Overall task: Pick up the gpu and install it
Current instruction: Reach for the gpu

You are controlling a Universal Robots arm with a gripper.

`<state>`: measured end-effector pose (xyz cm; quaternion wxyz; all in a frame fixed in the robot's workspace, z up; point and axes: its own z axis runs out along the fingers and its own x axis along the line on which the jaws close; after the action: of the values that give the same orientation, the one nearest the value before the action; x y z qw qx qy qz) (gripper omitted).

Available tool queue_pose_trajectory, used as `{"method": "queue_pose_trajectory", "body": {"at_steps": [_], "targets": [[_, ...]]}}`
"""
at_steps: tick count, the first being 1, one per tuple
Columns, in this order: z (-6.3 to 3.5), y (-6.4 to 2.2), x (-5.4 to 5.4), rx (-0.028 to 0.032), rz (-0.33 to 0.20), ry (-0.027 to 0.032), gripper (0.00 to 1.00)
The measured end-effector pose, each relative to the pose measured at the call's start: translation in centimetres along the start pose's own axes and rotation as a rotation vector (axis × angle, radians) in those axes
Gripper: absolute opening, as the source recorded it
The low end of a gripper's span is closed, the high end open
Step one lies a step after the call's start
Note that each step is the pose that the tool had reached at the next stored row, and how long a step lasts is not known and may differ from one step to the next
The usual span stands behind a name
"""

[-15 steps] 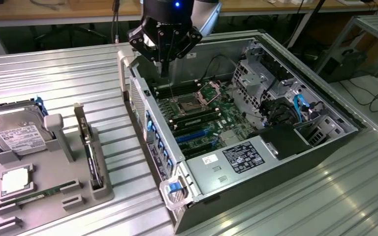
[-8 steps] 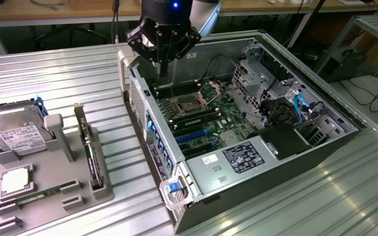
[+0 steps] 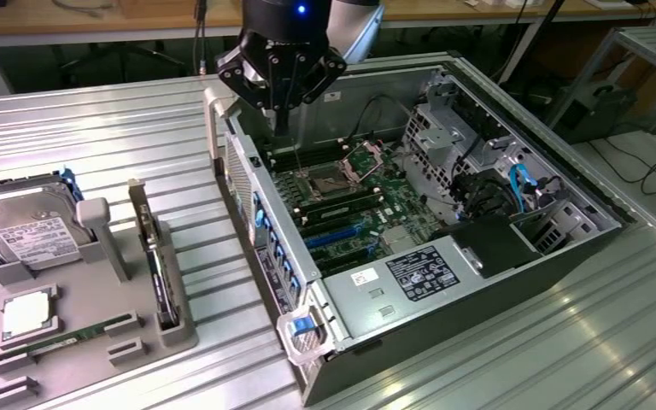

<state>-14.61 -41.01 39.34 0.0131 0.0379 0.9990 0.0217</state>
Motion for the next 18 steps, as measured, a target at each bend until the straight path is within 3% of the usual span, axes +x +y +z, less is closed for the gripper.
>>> {"method": "queue_pose_trajectory", "body": {"at_steps": [18], "targets": [[-0.03, -0.32, 0.47, 0.0000, 0.000, 0.0000, 0.11]]}}
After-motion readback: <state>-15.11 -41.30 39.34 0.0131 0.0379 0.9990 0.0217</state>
